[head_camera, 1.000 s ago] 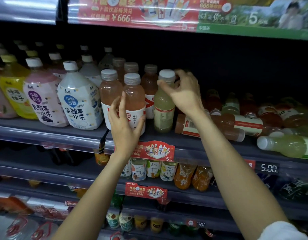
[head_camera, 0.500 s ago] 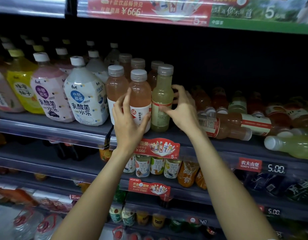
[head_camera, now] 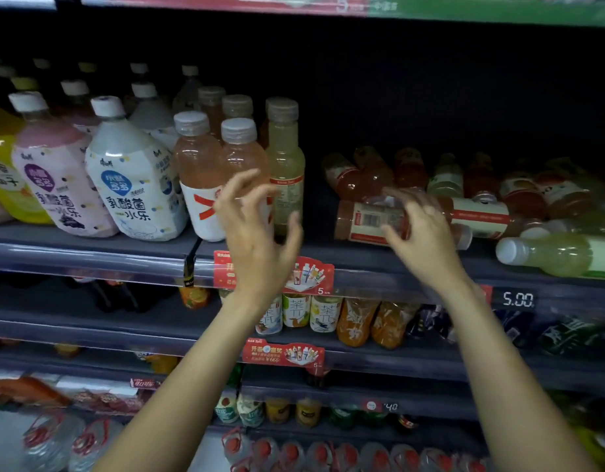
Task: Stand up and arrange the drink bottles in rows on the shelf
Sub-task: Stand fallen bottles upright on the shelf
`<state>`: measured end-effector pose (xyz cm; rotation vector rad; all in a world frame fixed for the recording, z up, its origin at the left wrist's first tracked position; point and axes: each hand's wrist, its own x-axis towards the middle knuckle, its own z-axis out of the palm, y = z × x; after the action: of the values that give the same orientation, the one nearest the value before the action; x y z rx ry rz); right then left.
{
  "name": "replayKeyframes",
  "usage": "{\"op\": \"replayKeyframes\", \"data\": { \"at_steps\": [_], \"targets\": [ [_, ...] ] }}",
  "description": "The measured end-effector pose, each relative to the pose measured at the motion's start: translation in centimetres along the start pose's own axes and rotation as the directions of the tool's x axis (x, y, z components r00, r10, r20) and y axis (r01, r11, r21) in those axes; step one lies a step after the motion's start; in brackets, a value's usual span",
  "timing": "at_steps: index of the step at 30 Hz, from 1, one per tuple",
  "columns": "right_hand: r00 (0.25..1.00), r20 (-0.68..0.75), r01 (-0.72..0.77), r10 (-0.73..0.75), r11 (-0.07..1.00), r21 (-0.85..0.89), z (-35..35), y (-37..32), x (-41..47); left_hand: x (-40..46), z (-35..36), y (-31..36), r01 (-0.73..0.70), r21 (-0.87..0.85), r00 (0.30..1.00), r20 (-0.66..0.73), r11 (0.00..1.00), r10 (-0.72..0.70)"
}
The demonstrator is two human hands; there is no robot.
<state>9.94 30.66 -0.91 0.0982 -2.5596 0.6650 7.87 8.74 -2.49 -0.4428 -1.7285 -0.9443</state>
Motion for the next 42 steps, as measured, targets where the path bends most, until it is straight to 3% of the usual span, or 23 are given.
{"op": "replayKeyframes", "data": {
  "at_steps": [3,6,9,11,14,17,19,21,25,28,30,32,35,39,42],
  "targets": [
    [0.994,0.064,-0.066,0.088,0.956,-0.285,-2.2,3.8,-0.7,1.0,2.2,2.4,-0.145,-0.096,0.925,0.34,0.985,0.169],
    [0.956,0.135,-0.18,0.261,0.884,-0.431,-3.3,6.1,-1.3,1.7,6.2,3.1,-0.282,-0.03,0.694,0.684,0.959,0.225],
    [0.957,0.11,-0.193,0.269,0.871,-0.453,-3.2,6.4,-1.2,2.1,9.5,2.8,-0.415,0.05,0.409,0.902,0.908,0.138],
    [0.964,0.1,-0.175,0.245,0.875,-0.451,-3.4,6.2,-1.0,2.1,10.7,2.7,-0.498,0.065,0.336,0.934,0.865,0.123],
    [0.975,0.086,-0.173,0.206,0.94,-0.293,-4.2,6.5,-1.5,1.8,10.9,3.0,-0.492,0.061,0.403,0.9,0.868,0.164],
    [0.981,-0.052,-0.178,0.19,0.968,0.18,-5.4,5.9,-2.1,1.6,9.6,2.4,-0.405,0.02,0.571,0.786,0.914,0.236],
    [0.956,-0.152,-0.124,0.251,0.816,0.564,-5.7,4.4,-1.6,1.2,8.8,1.9,-0.333,0.01,0.691,0.683,0.943,0.237],
    [0.933,-0.163,-0.08,0.32,0.628,0.774,-5.2,3.0,-0.7,0.8,8.2,1.9,-0.236,0.04,0.766,0.623,0.971,0.161],
    [0.967,-0.02,-0.146,0.253,0.619,0.772,-2.3,0.7,0.6,0.5,7.3,1.6,0.047,0.103,0.827,0.553,0.994,-0.097],
    [0.982,0.072,-0.169,0.177,0.636,0.753,-0.2,-1.2,0.6,-0.3,6.4,1.9,0.402,-0.023,0.795,0.504,0.915,-0.337],
    [0.987,0.127,-0.159,0.098,0.702,0.694,1.2,-2.0,0.6,-1.0,5.8,2.0,0.536,-0.081,0.764,0.47,0.84,-0.442],
    [0.985,0.164,-0.144,0.043,0.725,0.673,2.3,-2.3,0.6,-1.2,4.8,1.4,0.529,-0.074,0.774,0.45,0.845,-0.445],
    [0.98,0.196,-0.149,0.022,0.732,0.665,3.6,-3.0,0.7,-0.3,2.6,0.3,0.395,-0.025,0.836,0.424,0.919,-0.348],
    [0.992,0.126,-0.099,0.024,0.772,0.628,5.3,-4.1,1.0,0.6,-0.8,-0.6,0.164,0.04,0.98,0.107,0.986,-0.167],
    [0.997,0.066,-0.071,0.039,0.793,0.605,6.3,-5.0,1.2,0.5,-1.4,-2.5,0.251,0.106,0.968,-0.013,0.962,-0.251]
  ]
}}
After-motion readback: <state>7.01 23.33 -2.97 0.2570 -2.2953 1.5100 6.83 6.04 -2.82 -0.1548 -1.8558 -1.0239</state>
